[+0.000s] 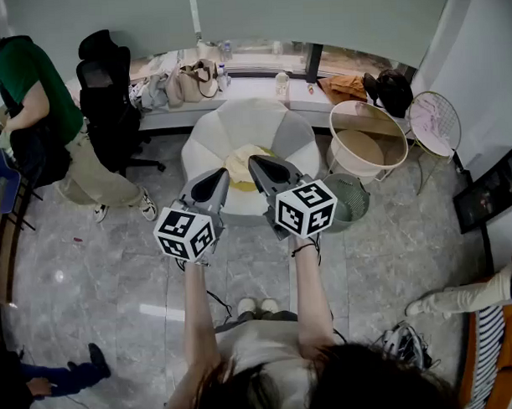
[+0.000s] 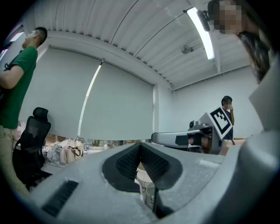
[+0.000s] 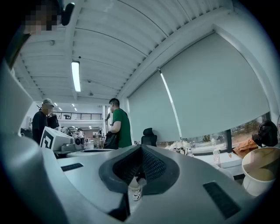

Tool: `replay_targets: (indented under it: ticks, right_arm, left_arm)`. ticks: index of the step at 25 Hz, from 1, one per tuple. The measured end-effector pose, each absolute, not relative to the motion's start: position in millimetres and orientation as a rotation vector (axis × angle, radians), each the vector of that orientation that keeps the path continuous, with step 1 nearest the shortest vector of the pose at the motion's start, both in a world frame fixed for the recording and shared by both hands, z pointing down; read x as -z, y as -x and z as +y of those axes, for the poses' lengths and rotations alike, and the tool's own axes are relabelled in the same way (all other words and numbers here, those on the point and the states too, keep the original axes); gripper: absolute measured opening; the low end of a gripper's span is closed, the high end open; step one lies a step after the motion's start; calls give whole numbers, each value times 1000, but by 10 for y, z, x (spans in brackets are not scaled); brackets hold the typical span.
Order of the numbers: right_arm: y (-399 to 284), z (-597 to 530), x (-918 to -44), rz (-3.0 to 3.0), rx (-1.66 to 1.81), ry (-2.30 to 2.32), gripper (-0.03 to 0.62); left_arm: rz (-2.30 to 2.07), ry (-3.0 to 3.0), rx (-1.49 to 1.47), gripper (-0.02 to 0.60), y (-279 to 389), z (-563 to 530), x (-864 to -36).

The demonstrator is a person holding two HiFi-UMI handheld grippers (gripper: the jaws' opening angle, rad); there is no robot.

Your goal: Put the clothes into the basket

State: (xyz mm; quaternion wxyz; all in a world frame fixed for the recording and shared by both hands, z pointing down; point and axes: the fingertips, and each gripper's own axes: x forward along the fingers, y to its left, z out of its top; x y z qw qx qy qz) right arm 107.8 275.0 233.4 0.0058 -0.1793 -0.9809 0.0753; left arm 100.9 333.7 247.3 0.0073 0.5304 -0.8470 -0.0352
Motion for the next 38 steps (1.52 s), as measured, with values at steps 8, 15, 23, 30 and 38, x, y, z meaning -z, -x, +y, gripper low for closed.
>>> replay_targets:
  ticks: [8, 15, 23, 30, 38]
  right_arm:
    - [-1176, 2693, -2306, -3075, -234, 571, 9]
    - [-1257, 2597, -2294, -3083, -248, 573, 9]
    - [-1303, 2528, -2352, -3070, -236, 571, 9]
    - [-1219, 2402, -2338, -3063, -268, 560, 9]
    - [-993, 2374, -2423, -3059, -276, 546, 9]
  left_arm:
    - [-2652, -1660, 97, 11, -1122, 3243, -2451]
    - [-2668, -1633, 109, 11, -1190, 3212, -2459]
    - [-2672, -1599, 129, 11, -1263, 3179, -2538]
    - [-2656, -1585, 126, 11, -1163, 3098, -2530]
    - [-2643, -1594, 139, 11, -906, 3055, -2595]
